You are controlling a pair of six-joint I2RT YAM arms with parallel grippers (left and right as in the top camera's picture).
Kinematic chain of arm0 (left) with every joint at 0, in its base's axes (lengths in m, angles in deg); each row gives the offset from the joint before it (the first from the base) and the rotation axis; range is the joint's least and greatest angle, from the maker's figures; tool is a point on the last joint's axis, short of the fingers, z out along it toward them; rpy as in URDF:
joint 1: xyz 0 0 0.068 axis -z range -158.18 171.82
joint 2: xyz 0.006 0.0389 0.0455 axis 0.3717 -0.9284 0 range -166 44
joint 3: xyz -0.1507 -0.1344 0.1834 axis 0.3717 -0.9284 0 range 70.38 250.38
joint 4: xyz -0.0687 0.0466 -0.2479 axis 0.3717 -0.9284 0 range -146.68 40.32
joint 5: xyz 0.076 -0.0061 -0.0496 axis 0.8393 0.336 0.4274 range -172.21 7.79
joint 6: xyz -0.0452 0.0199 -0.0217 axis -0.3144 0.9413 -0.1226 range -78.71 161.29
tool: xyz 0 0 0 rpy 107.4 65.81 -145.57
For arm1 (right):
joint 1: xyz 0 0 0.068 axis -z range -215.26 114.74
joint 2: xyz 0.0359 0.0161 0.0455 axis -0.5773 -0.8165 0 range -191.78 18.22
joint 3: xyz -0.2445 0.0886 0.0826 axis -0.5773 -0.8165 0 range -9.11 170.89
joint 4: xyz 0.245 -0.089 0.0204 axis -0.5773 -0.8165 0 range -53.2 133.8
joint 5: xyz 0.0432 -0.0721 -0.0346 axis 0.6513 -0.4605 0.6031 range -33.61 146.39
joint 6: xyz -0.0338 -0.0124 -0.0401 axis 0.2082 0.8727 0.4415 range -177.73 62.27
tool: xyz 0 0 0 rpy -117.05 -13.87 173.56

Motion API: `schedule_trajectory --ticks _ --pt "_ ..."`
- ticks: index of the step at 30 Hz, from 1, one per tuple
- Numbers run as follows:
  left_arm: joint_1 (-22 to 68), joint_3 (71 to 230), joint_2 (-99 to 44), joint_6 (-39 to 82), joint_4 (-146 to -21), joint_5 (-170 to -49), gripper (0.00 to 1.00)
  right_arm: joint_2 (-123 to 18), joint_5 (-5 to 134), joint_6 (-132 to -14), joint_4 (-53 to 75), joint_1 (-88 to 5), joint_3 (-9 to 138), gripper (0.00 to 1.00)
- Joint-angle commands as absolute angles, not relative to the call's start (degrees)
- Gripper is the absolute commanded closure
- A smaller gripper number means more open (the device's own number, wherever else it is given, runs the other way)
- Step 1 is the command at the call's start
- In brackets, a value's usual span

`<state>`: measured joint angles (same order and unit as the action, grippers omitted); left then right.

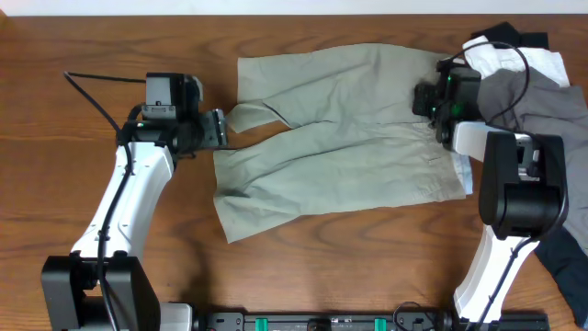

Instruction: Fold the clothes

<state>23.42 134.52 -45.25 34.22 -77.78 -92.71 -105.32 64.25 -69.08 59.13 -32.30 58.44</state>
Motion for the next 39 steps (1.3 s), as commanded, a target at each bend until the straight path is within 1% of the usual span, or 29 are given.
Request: schedule_trajectory --ticks 1,2,4,5,6,7,8,11,12,17,19,22,25,30,34,35,36,37,38,39 --pt "23.5 134.4 -45.2 34.4 -75.0 -92.4 0.13 -103.4 69.4 -69.4 53.5 -32.5 59.4 0.41" --pt "23.5 134.4 -45.3 34.4 -74.0 -92.4 0.14 -101.1 70.4 -68.9 51.3 -32.3 60.0 0.37" --pt "23.5 134.4 -45.7 34.4 -72.0 -92.4 0.14 -96.2 71.4 -68.3 46.6 -32.3 61.0 0.25" --pt "23.5 134.4 -46.0 34.5 -71.3 -92.4 0.14 -94.0 71.7 -67.9 44.5 -32.3 61.3 0.23" --pt "23.5 134.4 -46.5 34.5 -70.5 -92.4 0.16 -90.9 72.4 -66.9 41.7 -32.3 61.5 0.2" --pt "23.5 134.4 -46.9 34.5 -70.0 -92.5 0.21 -88.9 72.8 -66.4 39.8 -32.3 61.5 0.15" --pt "23.5 134.4 -47.6 34.5 -69.4 -92.5 0.3 -86.2 73.2 -66.1 37.0 -32.3 61.5 0.13" --pt "23.5 134.3 -50.4 34.9 -67.9 -95.4 0.44 -78.8 73.6 -65.8 28.6 -32.3 61.5 0.09" --pt "23.5 134.4 -51.4 34.9 -67.5 -96.6 0.46 -77.0 73.6 -65.8 26.2 -32.3 61.5 0.09" --pt "23.5 134.3 -56.9 34.9 -66.6 -99.1 0.46 -69.9 73.6 -65.8 15.9 -32.3 61.5 0.01" --pt "23.5 134.3 -58.7 35.8 -66.2 -99.7 0.46 -68.2 73.6 -65.8 13.6 -32.3 61.5 0.01" --pt "23.5 134.3 -61.1 37.9 -65.6 -101.9 0.46 -67.5 73.6 -65.8 12.0 -32.3 61.5 0.05" --pt "23.6 134.4 -63.1 40.4 -65.3 -105.7 0.46 -67.6 73.6 -67.1 10.8 -32.3 61.4 0.07" --pt "23.6 134.3 -66.4 41.8 -63.4 -107.6 0.46 -67.6 73.8 -67.6 9.8 -32.3 61.4 0.11" --pt "23.6 134.4 -68.2 44.1 -59.9 -108.8 0.46 -67.6 73.8 -67.6 9.4 -32.3 61.4 0.18" --pt "23.6 134.3 -68.4 44.1 -59.0 -108.8 0.48 -67.6 73.8 -67.6 9.2 -32.3 61.4 0.21" --pt "23.6 134.3 -68.5 44.1 -58.5 -108.8 0.55 -67.6 73.8 -67.5 9.1 -32.3 61.4 0.23" --pt "23.6 134.4 -68.5 44.1 -57.8 -108.8 0.69 -67.6 73.8 -67.5 8.9 -32.3 61.4 0.27" --pt "23.6 134.4 -68.5 44.1 -57.1 -108.8 0.93 -67.6 73.8 -67.5 8.8 -32.3 61.4 0.29" --pt "23.6 134.4 -68.5 44.1 -56.7 -108.7 0.94 -67.6 73.8 -67.5 8.7 -32.3 61.4 0.3"
